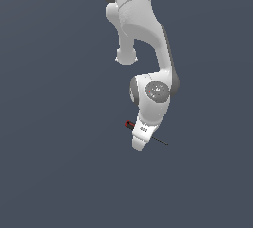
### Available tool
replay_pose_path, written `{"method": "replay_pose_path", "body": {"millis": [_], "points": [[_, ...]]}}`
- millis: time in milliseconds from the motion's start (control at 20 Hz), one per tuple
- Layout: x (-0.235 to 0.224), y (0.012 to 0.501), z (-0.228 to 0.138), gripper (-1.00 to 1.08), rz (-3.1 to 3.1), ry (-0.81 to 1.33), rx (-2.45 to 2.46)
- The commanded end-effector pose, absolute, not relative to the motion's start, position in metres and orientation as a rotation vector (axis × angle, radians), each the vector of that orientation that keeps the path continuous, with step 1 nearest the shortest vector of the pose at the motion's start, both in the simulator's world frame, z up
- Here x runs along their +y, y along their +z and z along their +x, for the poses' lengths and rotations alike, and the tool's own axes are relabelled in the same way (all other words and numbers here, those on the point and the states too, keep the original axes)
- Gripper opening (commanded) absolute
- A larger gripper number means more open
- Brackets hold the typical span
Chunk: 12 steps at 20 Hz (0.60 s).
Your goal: Pick up the object and move it to a goal position.
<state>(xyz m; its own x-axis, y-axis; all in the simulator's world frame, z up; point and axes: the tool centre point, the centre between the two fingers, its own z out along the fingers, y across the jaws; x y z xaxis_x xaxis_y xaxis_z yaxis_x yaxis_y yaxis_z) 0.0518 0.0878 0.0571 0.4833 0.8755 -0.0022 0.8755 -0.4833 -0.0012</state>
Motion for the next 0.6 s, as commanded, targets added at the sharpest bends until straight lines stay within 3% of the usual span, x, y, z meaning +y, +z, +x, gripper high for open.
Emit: {"method": "replay_pose_path", "body": {"millis": [0,550], "points": [[0.103,0.074,0.042,-1.00,2.703,-0.002,1.598],[0.184,0.166,-0.017,-1.00,2.701,-0.003,1.597]]}}
